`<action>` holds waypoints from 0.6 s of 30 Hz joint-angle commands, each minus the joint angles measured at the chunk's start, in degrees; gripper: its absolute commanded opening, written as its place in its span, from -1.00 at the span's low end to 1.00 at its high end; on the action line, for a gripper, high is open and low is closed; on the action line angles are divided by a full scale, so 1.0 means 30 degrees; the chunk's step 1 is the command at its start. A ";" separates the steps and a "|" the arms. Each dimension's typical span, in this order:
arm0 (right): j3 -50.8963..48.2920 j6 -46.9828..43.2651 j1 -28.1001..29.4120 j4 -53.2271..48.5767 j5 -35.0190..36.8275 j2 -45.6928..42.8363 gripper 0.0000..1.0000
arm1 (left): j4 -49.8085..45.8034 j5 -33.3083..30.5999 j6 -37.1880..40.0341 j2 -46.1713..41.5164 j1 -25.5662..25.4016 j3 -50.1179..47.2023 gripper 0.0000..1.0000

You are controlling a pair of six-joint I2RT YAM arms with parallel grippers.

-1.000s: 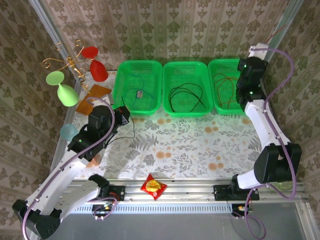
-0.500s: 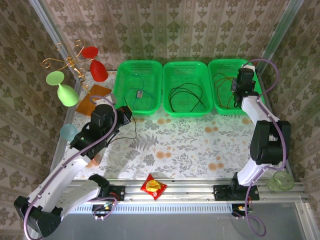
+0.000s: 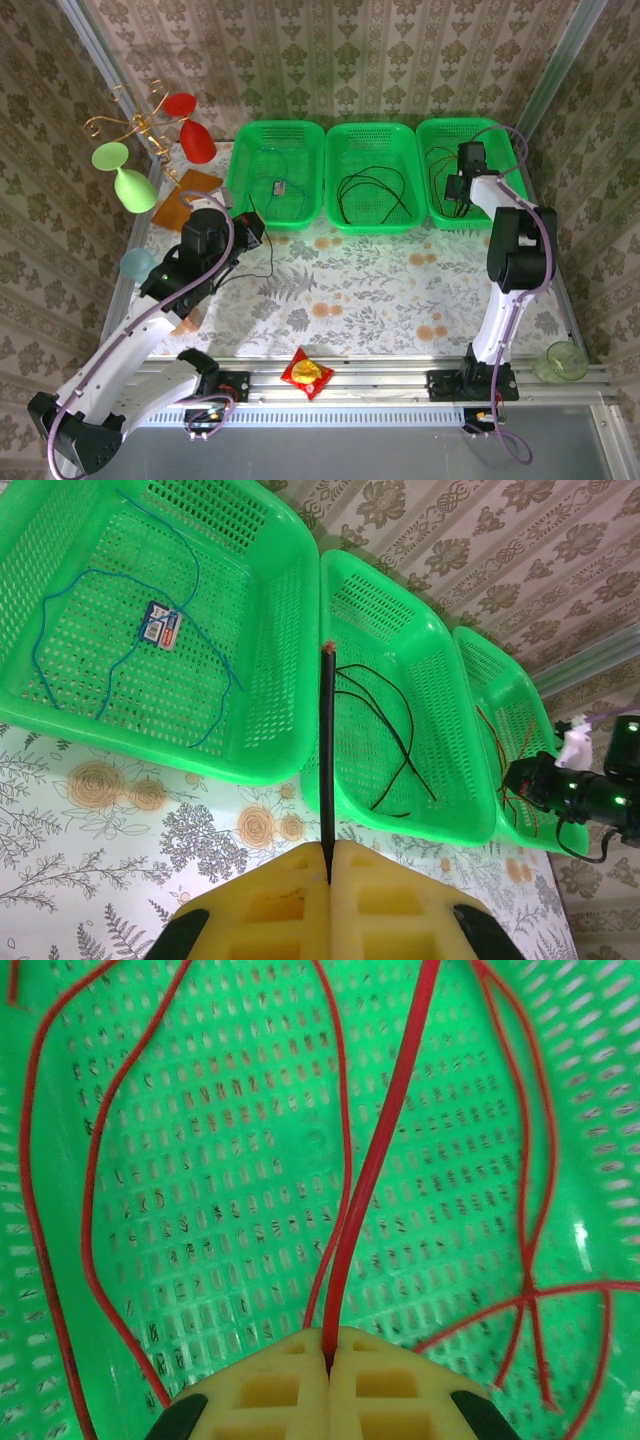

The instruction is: Untangle the cables

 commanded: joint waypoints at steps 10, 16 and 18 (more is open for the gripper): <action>0.2362 0.0634 -0.0568 -0.4088 -0.1139 0.0531 -0.30 | 0.0069 0.0439 -0.0301 -0.0621 0.0193 0.0442 -1.00; 0.2328 0.0425 -0.0687 -0.4604 -0.1359 -0.1853 0.28 | -0.0090 0.0177 -0.0094 -0.0510 -0.0290 0.1419 -1.00; 0.2210 0.0328 -0.0672 -0.4747 -0.1350 -0.2688 0.45 | 0.0058 0.0035 -0.0039 -0.0358 -0.0557 0.1733 -1.00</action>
